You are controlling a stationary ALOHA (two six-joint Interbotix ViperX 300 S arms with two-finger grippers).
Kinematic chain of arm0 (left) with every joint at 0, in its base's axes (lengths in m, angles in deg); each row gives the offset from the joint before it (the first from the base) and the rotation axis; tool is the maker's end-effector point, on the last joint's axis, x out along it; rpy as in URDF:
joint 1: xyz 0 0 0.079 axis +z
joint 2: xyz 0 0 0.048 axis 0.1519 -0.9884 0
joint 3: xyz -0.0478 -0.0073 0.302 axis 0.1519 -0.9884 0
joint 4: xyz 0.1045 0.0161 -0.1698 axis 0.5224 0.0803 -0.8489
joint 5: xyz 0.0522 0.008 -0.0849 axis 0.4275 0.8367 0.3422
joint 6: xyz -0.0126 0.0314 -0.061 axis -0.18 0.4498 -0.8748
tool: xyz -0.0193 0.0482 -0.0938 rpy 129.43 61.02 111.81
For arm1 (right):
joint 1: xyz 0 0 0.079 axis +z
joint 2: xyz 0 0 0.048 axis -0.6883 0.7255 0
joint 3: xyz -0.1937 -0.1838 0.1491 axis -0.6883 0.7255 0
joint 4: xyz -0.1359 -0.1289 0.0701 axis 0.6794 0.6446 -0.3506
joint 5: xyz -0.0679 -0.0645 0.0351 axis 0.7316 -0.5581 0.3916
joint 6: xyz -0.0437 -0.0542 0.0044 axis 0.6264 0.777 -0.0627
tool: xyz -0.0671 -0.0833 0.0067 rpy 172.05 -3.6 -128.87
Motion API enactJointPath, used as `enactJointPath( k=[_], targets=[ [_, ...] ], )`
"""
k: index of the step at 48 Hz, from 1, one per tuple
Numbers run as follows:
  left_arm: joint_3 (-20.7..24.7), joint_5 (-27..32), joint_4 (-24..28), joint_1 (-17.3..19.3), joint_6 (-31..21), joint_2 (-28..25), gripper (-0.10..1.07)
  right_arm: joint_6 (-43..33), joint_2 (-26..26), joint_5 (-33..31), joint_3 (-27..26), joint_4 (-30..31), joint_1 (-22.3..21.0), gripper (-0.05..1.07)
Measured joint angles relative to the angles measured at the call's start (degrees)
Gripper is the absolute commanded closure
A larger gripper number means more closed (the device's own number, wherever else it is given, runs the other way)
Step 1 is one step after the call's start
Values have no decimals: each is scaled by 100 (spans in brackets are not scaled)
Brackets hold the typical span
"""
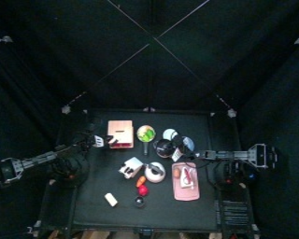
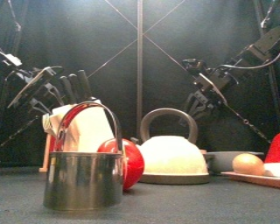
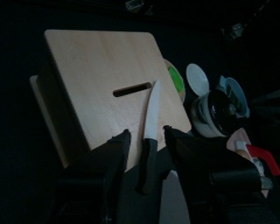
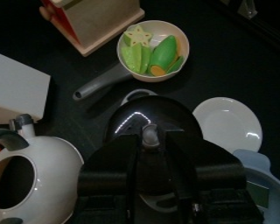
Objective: Grab egg sushi
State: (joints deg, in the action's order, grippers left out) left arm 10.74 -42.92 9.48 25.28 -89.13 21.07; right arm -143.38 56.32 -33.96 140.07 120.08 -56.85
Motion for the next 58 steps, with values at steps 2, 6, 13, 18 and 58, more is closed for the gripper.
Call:
enactJointPath(
  k=[2, 6, 13, 18, 58],
  targets=[
    [9, 0, -18, -18, 0, 62, 21, 9, 0, 0, 0, 9, 9, 38],
    [18, 0, -88, -88, 0, 211, 21, 9, 0, 0, 0, 9, 9, 38],
    [114, 167, -220, -378, 9, 457, 21, 9, 9, 0, 0, 9, 9, 38],
    [352, 448, -308, -615, 53, 466, 21, 9, 0, 0, 0, 0, 9, 38],
    [2839, 3753, -1292, -3595, 3437, -26, 21, 9, 0, 0, 0, 0, 9, 38]
  ],
)
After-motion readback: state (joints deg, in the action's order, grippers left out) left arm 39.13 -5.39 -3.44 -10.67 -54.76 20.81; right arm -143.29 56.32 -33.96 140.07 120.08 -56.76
